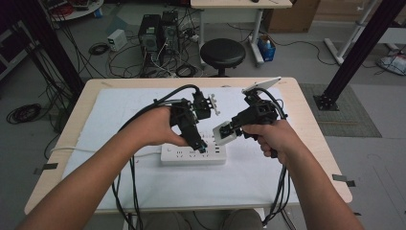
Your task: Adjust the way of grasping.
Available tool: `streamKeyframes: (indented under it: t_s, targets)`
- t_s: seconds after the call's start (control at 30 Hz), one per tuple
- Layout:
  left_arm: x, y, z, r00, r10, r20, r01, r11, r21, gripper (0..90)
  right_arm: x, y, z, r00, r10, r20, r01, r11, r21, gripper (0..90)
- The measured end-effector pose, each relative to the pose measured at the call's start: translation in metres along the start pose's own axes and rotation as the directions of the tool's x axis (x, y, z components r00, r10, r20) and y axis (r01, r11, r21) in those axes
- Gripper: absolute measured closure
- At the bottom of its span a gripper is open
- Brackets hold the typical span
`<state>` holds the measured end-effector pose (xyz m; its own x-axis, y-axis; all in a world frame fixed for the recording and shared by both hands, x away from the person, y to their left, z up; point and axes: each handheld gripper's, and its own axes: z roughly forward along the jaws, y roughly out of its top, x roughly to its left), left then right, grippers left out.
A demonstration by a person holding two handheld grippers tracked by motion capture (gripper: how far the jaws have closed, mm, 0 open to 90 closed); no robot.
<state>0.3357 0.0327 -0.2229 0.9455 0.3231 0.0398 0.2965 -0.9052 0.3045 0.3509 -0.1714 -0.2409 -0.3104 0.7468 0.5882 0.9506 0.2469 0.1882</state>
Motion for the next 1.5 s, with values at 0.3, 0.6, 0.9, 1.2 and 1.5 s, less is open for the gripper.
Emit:
streamKeyframes:
  t_s: [0.3,0.6,0.9,1.2,1.5]
  targets:
    - [0.021,-0.034,-0.016,0.9893,-0.132,-0.062,0.141,0.9729,0.183,21.1,0.008,0.004,-0.006,0.9567,-0.044,0.288,0.028,0.998,0.058,61.9]
    - [0.037,-0.069,-0.028,0.9695,-0.226,-0.094,0.243,0.9398,0.241,21.1,0.001,0.005,-0.001,0.8351,-0.068,0.546,0.001,0.993,0.121,61.8]
    - [0.045,-0.088,-0.032,0.9573,-0.277,-0.084,0.288,0.9345,0.208,21.1,-0.008,0.006,-0.008,0.8160,-0.046,0.576,-0.020,0.994,0.108,61.8]
    - [0.052,-0.104,-0.022,0.9452,-0.317,-0.080,0.326,0.9187,0.222,21.1,-0.007,0.009,-0.018,0.8127,-0.040,0.581,-0.025,0.994,0.103,61.8]
    - [0.050,-0.104,-0.026,0.9513,-0.298,-0.079,0.308,0.9287,0.206,21.1,-0.008,0.011,-0.016,0.8103,-0.059,0.583,-0.014,0.993,0.119,61.9]
